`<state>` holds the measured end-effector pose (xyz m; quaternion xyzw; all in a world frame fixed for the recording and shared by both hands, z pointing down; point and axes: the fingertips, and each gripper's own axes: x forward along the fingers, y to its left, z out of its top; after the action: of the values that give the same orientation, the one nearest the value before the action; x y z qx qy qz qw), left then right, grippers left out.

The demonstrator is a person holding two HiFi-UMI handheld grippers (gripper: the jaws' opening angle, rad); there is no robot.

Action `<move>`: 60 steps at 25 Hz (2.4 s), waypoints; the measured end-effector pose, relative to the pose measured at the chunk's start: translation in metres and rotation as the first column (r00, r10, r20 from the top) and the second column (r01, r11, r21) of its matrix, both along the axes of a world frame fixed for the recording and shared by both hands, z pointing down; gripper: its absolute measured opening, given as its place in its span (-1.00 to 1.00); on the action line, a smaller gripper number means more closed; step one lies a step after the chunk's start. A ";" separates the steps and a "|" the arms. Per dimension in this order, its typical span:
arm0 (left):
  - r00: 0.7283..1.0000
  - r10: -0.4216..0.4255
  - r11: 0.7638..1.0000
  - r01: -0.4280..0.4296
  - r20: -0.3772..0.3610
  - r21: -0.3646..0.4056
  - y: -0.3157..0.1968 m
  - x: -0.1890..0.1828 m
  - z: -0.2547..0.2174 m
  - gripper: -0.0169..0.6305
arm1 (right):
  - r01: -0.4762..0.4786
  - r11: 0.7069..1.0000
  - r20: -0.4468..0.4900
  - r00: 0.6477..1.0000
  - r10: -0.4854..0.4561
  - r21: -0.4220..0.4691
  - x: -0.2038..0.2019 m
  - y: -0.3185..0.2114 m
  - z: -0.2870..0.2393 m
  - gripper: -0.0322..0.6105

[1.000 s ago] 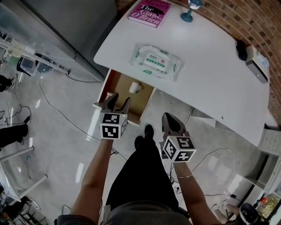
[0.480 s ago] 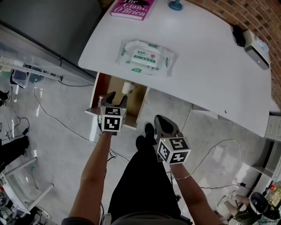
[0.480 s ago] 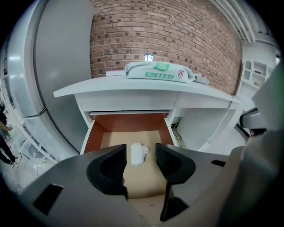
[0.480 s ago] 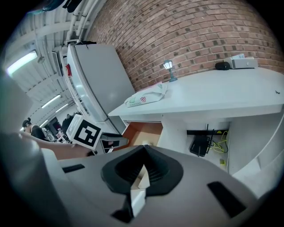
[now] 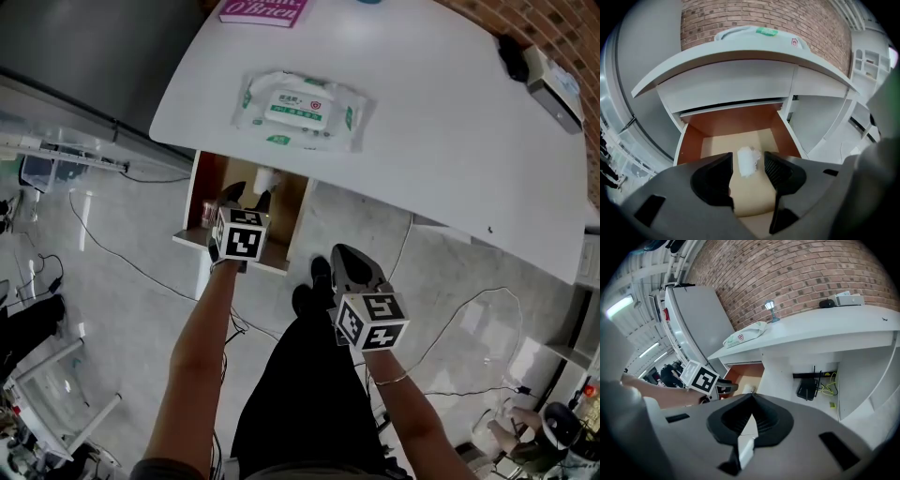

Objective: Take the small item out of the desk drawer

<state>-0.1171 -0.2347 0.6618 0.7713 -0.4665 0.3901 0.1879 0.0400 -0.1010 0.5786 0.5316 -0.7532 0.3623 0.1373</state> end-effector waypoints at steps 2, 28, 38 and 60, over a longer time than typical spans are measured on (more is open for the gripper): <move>1.000 0.006 1.000 -0.006 0.019 -0.016 -0.003 0.001 0.010 -0.31 | -0.001 1.000 0.000 1.000 0.001 -0.005 0.002 0.002 0.004 -0.89; 0.991 -0.032 0.993 0.046 0.128 -0.105 -0.029 0.004 0.092 -0.28 | -0.087 0.995 0.045 0.995 0.089 -0.051 0.022 0.018 0.038 -0.89; 0.985 -0.042 0.991 0.062 0.169 -0.116 -0.036 0.001 0.108 -0.28 | -0.073 0.995 0.037 0.996 0.076 -0.070 0.021 0.027 0.048 -0.89; 0.980 0.089 0.996 -0.082 0.176 -0.043 0.001 0.012 0.039 -0.36 | -0.058 0.997 0.038 0.997 0.060 -0.046 0.006 0.013 0.017 -0.89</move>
<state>-0.1056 -0.2337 0.7011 0.7494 -0.4409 0.4731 0.1423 0.0463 -0.0877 0.5952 0.5431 -0.7314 0.3935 0.1235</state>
